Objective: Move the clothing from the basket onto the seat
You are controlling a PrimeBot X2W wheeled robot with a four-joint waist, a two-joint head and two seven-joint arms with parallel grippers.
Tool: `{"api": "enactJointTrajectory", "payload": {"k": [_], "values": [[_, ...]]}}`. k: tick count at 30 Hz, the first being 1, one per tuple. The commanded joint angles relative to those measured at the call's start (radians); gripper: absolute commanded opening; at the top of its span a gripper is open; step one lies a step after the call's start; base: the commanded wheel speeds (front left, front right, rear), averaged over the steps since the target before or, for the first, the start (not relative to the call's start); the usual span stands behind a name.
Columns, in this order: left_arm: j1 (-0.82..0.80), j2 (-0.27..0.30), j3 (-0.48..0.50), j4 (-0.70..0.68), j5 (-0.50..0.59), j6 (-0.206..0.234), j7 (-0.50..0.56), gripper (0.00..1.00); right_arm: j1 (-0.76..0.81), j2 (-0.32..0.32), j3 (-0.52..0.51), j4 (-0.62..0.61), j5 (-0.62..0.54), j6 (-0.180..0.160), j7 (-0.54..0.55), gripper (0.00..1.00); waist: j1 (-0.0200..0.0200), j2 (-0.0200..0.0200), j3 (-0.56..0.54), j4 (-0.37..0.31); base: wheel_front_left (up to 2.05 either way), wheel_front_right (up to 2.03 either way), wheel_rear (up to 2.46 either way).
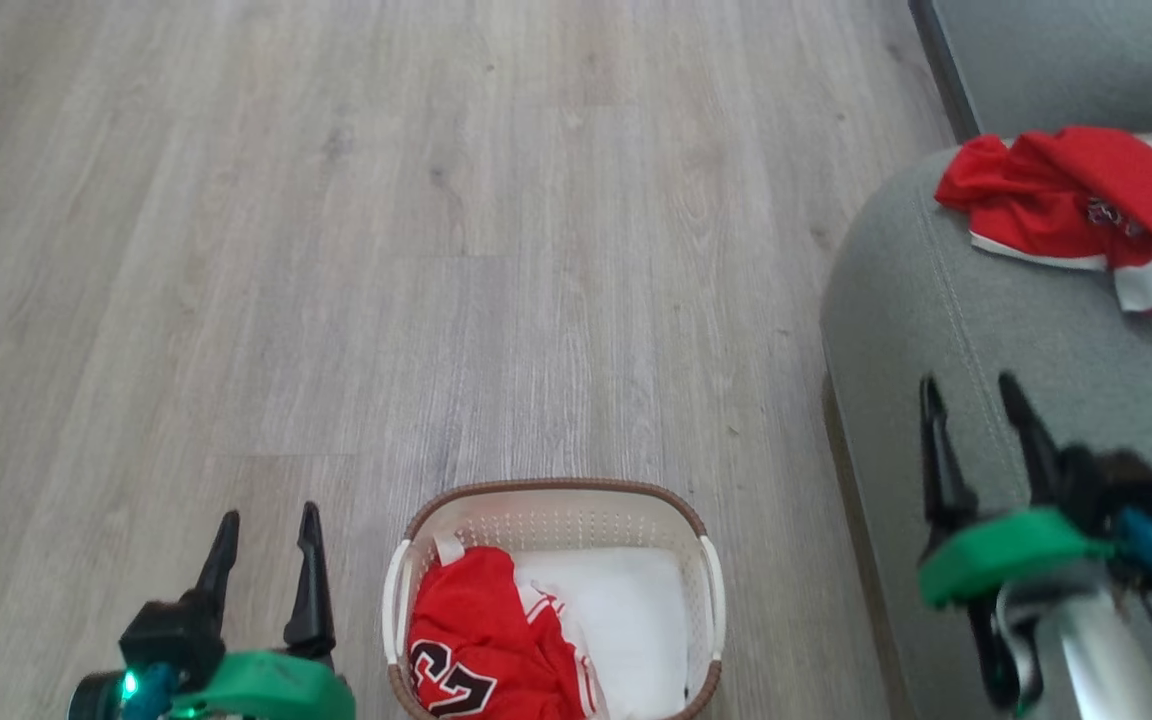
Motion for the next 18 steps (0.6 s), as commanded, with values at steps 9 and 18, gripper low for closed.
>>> {"api": "enactJointTrajectory", "payload": {"k": [9, 18], "values": [[0.002, -0.041, 0.096, -0.031, 0.048, -0.049, -0.013, 1.0, 0.09, 0.007, 0.09, -0.115, 0.041, 0.007, -0.009, 1.0, 0.0001, -0.0001, -0.021, 0.002, 0.0, 0.0, 0.0], [0.001, -0.061, 0.125, -0.018, 0.076, -0.078, -0.013, 1.0, 0.092, 0.007, 0.107, -0.115, 0.038, 0.007, -0.009, 1.0, 0.0001, -0.0001, -0.023, -0.003, 0.0, 0.0, 0.0]]}}
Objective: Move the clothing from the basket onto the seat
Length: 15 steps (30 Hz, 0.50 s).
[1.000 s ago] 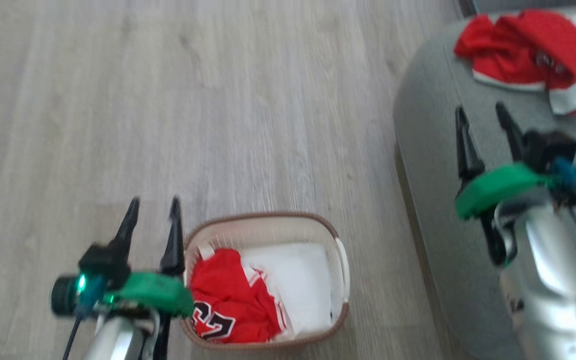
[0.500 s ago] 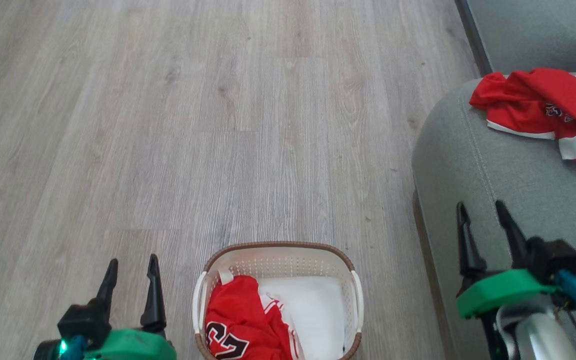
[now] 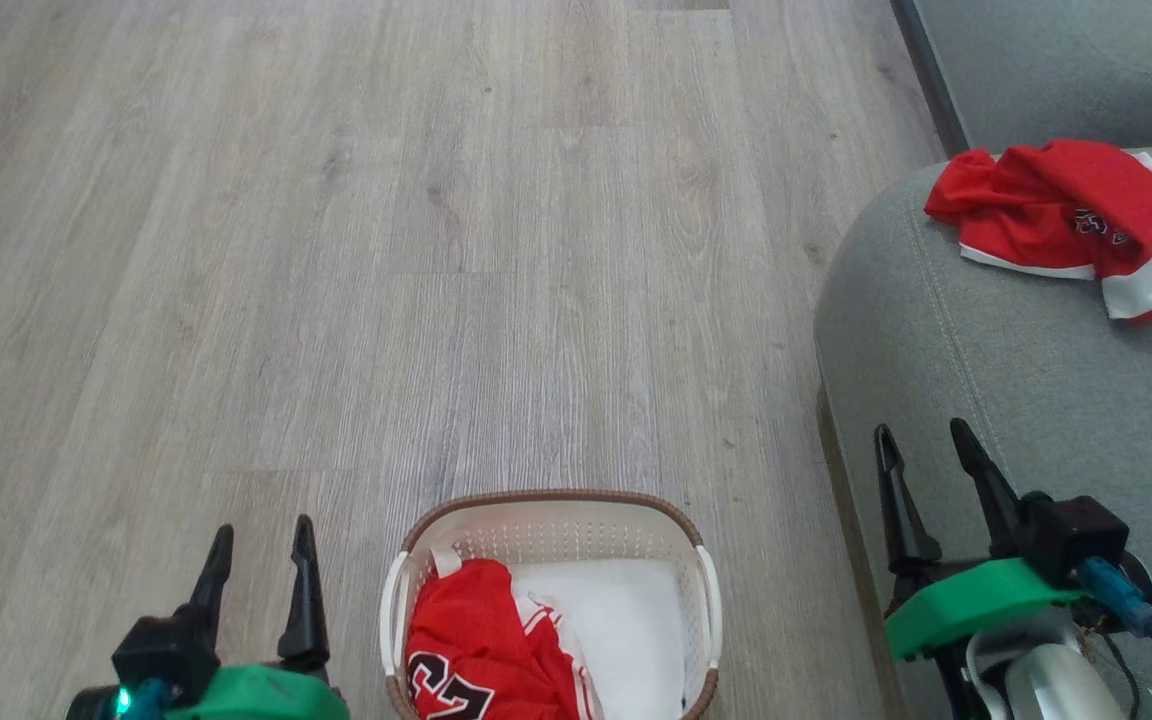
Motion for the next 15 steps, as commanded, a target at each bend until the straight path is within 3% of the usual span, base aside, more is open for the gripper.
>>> {"api": "enactJointTrajectory", "payload": {"k": [1, 15], "values": [[-0.032, -0.002, 0.042, -0.026, 0.009, -0.008, -0.013, 1.0, -0.022, 0.0, 0.024, -0.036, -0.003, 0.007, -0.009, 1.0, 0.0001, -0.0001, 0.001, 0.0, 0.0, 0.0, 0.0], [-0.037, -0.02, 0.068, -0.004, 0.037, -0.039, -0.013, 1.0, -0.026, 0.0, 0.02, -0.028, -0.004, 0.007, -0.009, 1.0, 0.0001, -0.0001, 0.01, 0.002, 0.0, 0.0, 0.0]]}}
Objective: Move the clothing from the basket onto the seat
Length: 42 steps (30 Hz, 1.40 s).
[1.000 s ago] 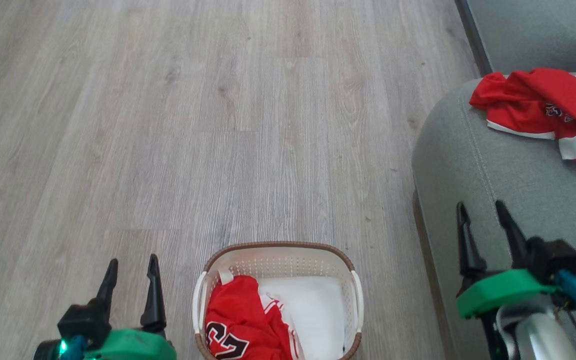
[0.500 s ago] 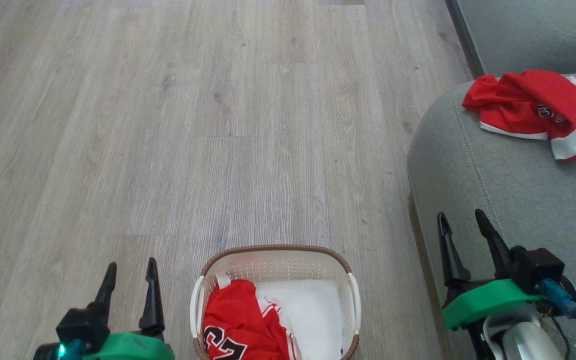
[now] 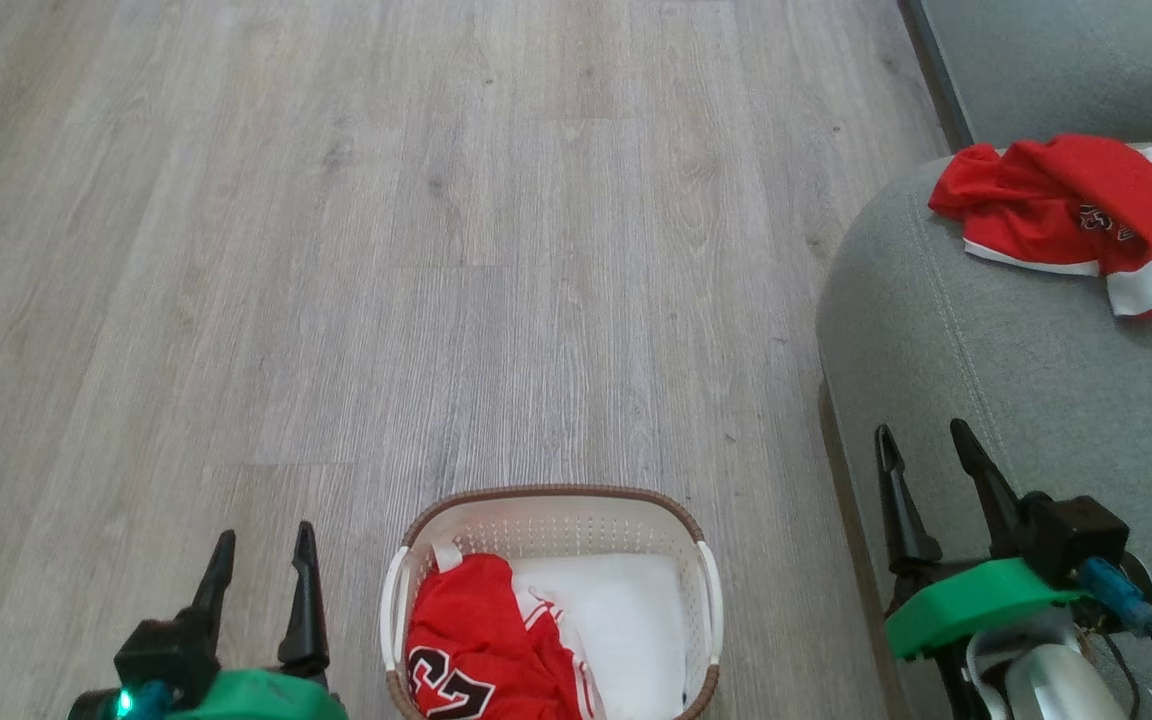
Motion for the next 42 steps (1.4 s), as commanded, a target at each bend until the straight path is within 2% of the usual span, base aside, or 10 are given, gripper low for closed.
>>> {"api": "enactJointTrajectory", "payload": {"k": [1, 12, 23, 32, 42], "values": [[-0.037, -0.002, 0.039, -0.027, 0.012, -0.003, -0.013, 1.0, -0.026, 0.0, 0.02, -0.029, -0.004, 0.007, -0.009, 1.0, 0.0001, -0.0001, 0.001, 0.0, 0.0, 0.0, 0.0], [-0.052, -0.009, 0.025, -0.007, 0.036, -0.02, -0.013, 1.0, -0.033, 0.0, 0.008, -0.031, -0.013, 0.007, -0.009, 1.0, 0.0001, -0.0001, 0.033, 0.001, 0.0, 0.0, 0.0], [-0.197, -0.01, -0.061, 0.155, 0.097, -0.063, -0.013, 1.0, -0.108, 0.0, -0.034, -0.067, -0.042, 0.007, -0.009, 1.0, 0.0001, -0.0001, 0.207, -0.013, 0.0, 0.0, 0.0], [-0.394, -0.006, -0.178, 0.397, 0.179, -0.12, -0.013, 1.0, -0.21, 0.0, -0.025, -0.104, -0.048, 0.007, -0.009, 1.0, 0.0001, -0.0001, 0.412, -0.062, 0.0, 0.0, 0.0], [-0.604, 0.003, -0.3, 0.738, 0.271, -0.153, 0.012, 1.0, -0.308, 0.0, -0.018, -0.149, -0.016, 0.007, -0.009, 1.0, 0.0001, -0.0001, 0.621, -0.131, 0.0, 0.0, 0.0]]}}
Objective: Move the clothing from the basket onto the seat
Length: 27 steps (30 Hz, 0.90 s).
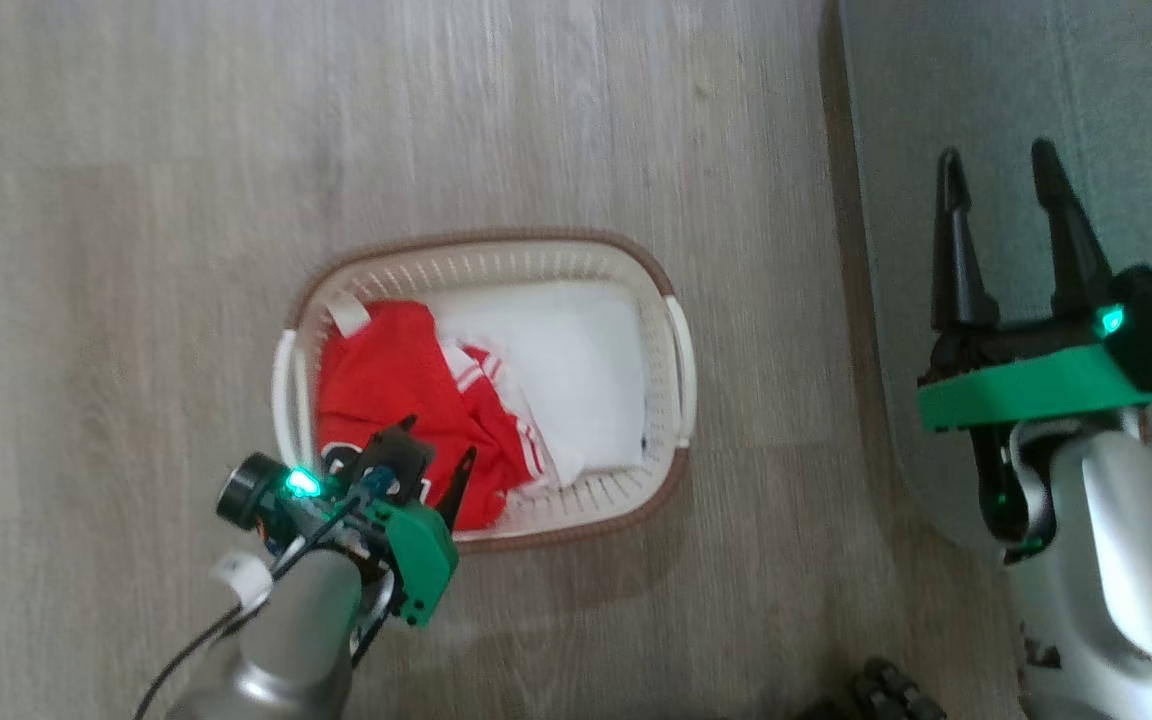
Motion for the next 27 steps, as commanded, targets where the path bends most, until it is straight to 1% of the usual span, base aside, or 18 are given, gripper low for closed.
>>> {"api": "enactJointTrajectory", "payload": {"k": [1, 7, 13, 15, 17, 22, 27], "values": [[-0.029, 0.015, 0.009, 0.021, 0.016, -0.004, -0.003, 1.0, -0.019, 0.0, 0.028, -0.041, 0.01, 0.007, -0.009, 1.0, 0.0, 0.0, 0.092, -0.049, 0.0, 0.0, 0.0], [-0.141, 0.022, -0.023, 0.141, 0.043, -0.001, 0.001, 1.0, -0.075, 0.0, 0.045, -0.071, 0.019, 0.007, -0.009, 1.0, 0.0, 0.0, 0.201, -0.084, 0.0, 0.0, 0.0], [-0.242, 0.034, -0.072, 0.221, 0.087, 0.005, 0.0, 1.0, -0.117, 0.0, 0.065, -0.091, 0.017, 0.007, -0.009, 1.0, 0.0, 0.0, 0.294, -0.107, 0.0, 0.0, 0.0], [-0.27, 0.036, -0.073, 0.245, 0.086, 0.01, 0.002, 1.0, -0.13, 0.0, 0.074, -0.097, 0.015, 0.007, -0.009, 1.0, 0.0, 0.0, 0.32, -0.113, 0.0, 0.0, 0.0], [-0.308, 0.037, -0.057, 0.28, 0.068, 0.027, 0.009, 1.0, -0.146, 0.0, 0.084, -0.109, 0.018, 0.007, -0.009, 1.0, 0.0, 0.0, 0.354, -0.123, 0.0, 0.0, 0.0], [-0.356, 0.046, -0.034, 0.324, 0.042, 0.065, 0.027, 1.0, -0.157, 0.0, 0.099, -0.124, 0.026, 0.007, -0.009, 1.0, 0.0, 0.0, 0.391, -0.137, 0.0, 0.0, 0.0], [-0.379, 0.047, -0.031, 0.342, 0.032, 0.076, 0.031, 1.0, -0.165, 0.0, 0.106, -0.128, 0.03, 0.007, -0.009, 1.0, 0.0, 0.0, 0.406, -0.145, 0.0, 0.0, 0.0]]}}
